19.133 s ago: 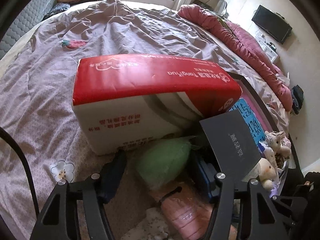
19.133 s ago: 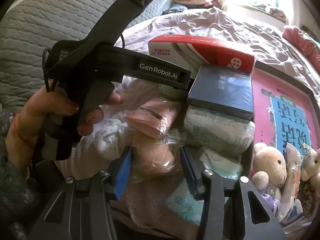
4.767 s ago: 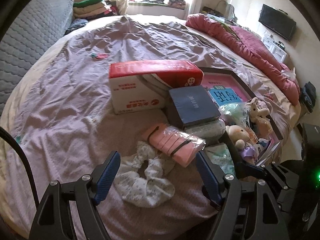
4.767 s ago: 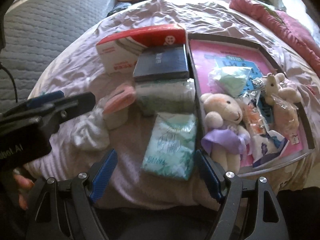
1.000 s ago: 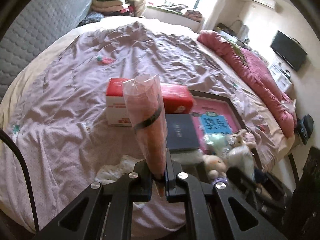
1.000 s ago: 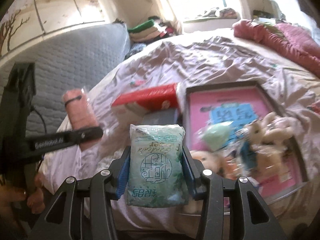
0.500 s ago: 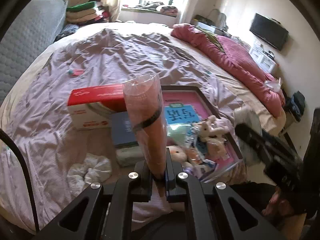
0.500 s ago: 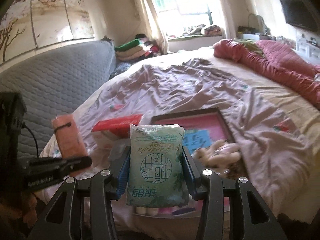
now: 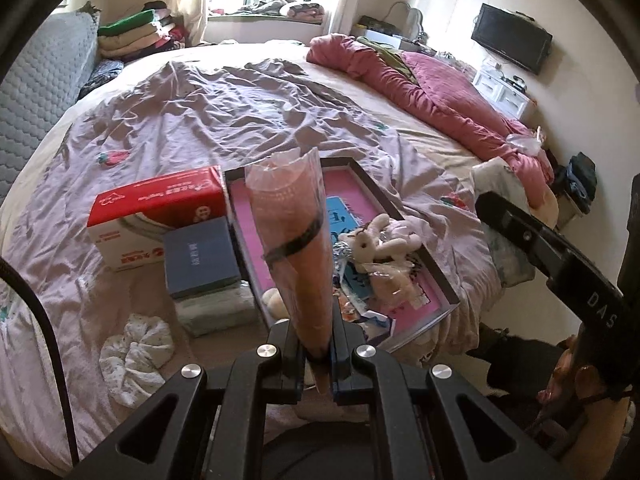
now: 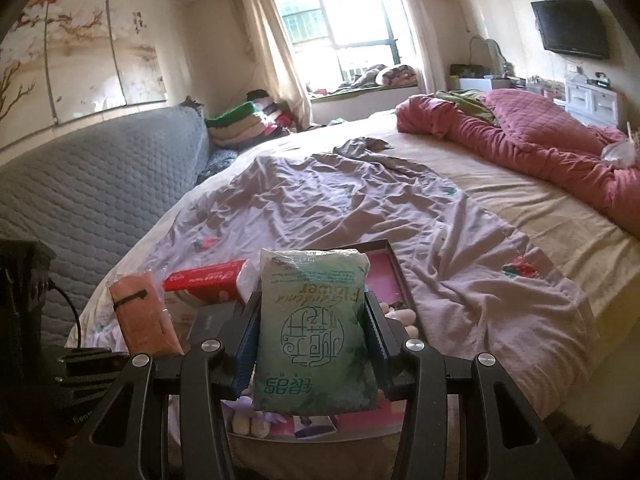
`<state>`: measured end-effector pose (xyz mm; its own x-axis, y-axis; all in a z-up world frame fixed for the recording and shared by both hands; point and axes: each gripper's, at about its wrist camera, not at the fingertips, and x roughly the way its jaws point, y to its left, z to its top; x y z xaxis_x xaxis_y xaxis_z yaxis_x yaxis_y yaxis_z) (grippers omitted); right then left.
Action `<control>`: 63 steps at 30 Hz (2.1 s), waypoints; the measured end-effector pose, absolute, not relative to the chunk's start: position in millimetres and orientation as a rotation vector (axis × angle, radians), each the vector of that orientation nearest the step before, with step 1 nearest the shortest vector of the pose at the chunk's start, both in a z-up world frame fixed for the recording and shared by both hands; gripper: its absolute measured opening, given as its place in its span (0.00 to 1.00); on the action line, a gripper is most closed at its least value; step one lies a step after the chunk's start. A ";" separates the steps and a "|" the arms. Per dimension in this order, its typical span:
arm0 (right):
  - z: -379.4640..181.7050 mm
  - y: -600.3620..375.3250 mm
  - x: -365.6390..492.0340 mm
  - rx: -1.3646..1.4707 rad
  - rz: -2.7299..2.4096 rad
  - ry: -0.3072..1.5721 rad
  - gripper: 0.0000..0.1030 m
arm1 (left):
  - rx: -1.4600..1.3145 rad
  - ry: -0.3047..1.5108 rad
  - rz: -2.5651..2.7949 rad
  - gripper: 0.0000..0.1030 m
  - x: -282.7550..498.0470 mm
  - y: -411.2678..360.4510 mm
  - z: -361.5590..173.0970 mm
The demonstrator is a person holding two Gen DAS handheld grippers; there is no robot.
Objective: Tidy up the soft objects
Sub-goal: 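Carry the pink packet with the left tool while the right tool carries the tissue pack, then lower the pink packet into the tray with the left tool while the right tool lowers the tissue pack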
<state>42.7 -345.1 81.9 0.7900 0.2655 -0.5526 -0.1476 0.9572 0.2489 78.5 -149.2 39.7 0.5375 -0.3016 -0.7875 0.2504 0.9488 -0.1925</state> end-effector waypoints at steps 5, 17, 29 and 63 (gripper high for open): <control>82.4 -348.4 41.4 0.200 0.221 0.616 0.47 | -0.039 0.951 -0.339 0.08 80.2 -158.5 38.8; 75.8 -357.1 41.7 0.209 0.202 0.613 0.47 | -0.020 0.965 -0.367 0.09 85.0 -178.2 30.1; 58.1 -375.9 44.3 0.238 0.167 0.630 0.48 | 0.000 1.001 -0.380 0.08 89.2 -188.3 12.7; -11.1 -384.7 79.2 0.175 0.162 0.761 0.48 | 0.022 1.096 -0.395 0.09 124.0 -218.6 -44.0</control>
